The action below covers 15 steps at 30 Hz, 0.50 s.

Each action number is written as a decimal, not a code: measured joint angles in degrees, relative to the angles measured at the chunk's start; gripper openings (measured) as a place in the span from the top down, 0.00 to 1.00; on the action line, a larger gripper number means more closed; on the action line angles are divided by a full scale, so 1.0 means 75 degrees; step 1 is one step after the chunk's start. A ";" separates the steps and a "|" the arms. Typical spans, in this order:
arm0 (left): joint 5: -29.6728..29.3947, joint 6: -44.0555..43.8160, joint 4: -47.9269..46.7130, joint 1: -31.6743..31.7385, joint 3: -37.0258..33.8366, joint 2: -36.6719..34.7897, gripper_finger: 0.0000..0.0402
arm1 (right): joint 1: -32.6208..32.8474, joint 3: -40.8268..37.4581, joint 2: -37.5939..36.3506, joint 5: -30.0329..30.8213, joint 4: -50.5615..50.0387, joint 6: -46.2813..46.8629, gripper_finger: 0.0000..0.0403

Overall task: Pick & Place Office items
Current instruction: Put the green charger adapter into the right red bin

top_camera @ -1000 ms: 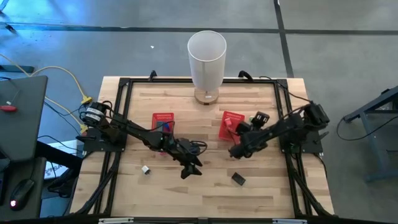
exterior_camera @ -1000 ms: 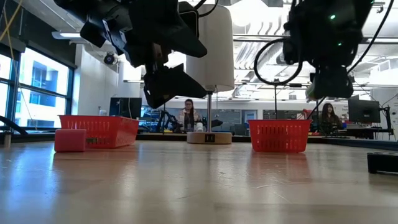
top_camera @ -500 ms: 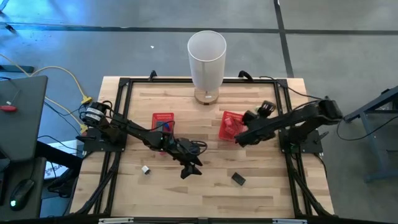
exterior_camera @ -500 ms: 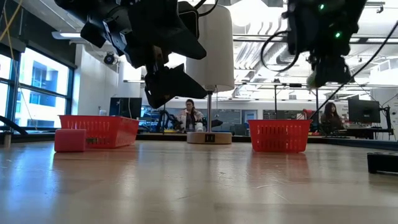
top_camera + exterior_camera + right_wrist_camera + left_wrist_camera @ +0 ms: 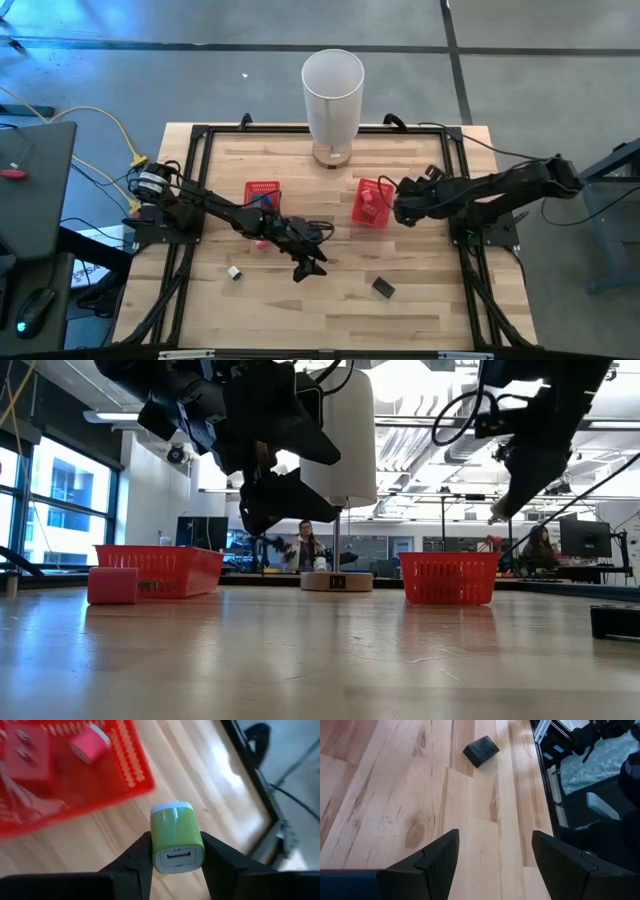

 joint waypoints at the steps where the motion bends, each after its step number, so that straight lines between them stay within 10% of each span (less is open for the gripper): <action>1: -0.0003 0.0000 0.0000 0.0010 0.0000 0.0000 0.39 | 0.0000 -0.0095 -0.0015 -0.0036 0.0233 -0.0030 0.69; 15: 0.0000 -0.0026 0.0003 -0.0070 0.0000 0.0000 0.39 | -0.0386 -0.0979 0.0139 -0.0081 0.2914 -0.1379 0.70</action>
